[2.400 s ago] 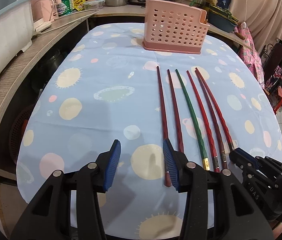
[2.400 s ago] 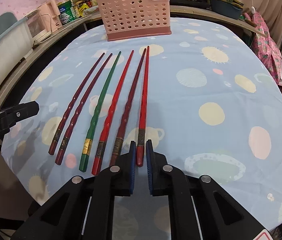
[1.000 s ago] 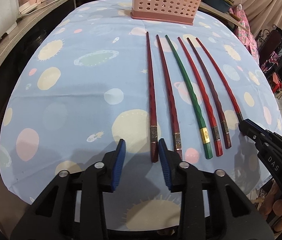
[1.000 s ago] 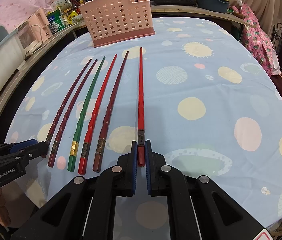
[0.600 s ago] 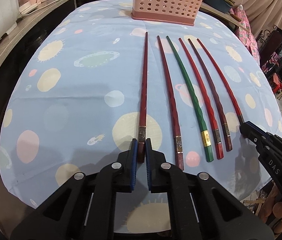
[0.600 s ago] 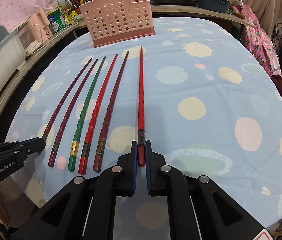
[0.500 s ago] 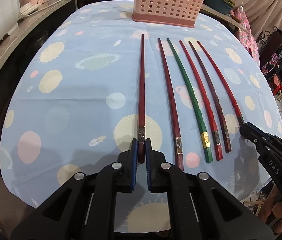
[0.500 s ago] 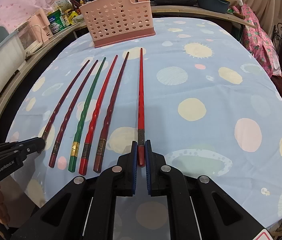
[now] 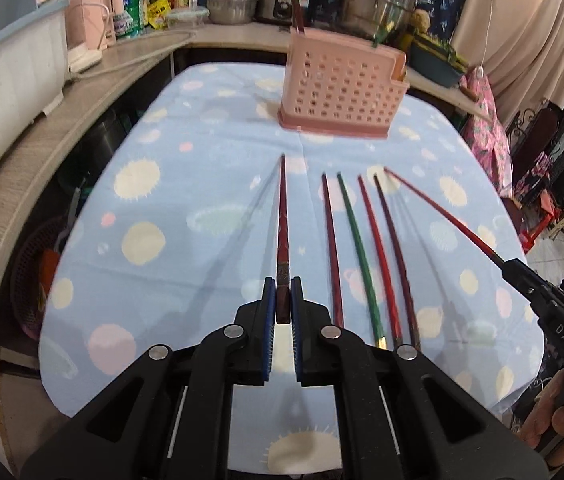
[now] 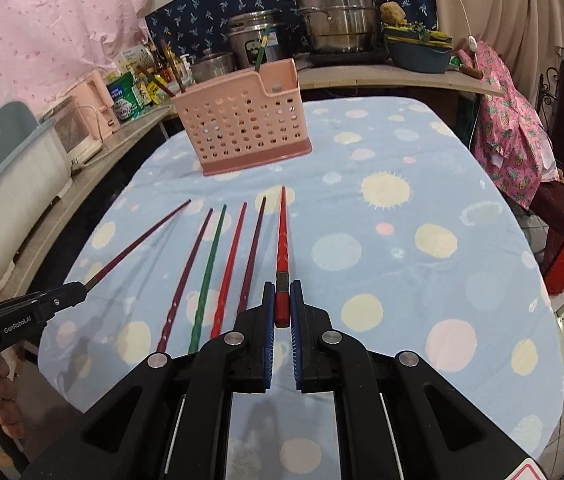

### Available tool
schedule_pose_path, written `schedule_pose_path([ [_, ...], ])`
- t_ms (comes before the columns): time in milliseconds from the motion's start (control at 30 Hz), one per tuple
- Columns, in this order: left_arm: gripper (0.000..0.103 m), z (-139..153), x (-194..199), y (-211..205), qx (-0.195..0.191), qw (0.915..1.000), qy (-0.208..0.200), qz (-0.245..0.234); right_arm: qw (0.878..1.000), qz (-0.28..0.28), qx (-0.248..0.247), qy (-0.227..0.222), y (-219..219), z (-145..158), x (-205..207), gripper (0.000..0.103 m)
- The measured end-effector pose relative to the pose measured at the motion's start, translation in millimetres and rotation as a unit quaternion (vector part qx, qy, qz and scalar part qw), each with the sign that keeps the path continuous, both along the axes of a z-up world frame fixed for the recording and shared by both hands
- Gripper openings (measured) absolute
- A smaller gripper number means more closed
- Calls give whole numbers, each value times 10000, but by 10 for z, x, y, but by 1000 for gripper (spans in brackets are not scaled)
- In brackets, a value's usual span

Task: Organize utensils
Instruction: 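Lift both held chopsticks up toward the pink basket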

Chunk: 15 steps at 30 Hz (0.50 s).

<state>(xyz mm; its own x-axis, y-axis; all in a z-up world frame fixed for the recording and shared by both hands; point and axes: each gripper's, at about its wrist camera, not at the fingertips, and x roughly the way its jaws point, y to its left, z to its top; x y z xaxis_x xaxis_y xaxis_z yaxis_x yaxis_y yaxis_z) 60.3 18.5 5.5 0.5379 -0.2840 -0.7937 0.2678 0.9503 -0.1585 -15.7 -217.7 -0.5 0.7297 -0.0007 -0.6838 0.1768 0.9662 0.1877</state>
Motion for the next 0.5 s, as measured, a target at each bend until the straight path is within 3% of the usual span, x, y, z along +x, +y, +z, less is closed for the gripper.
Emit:
schedule_pose_path([
  [500, 7, 895, 613, 106, -302, 9945, -953, 321, 9949, -252, -325, -917, -335, 815, 515, 7],
])
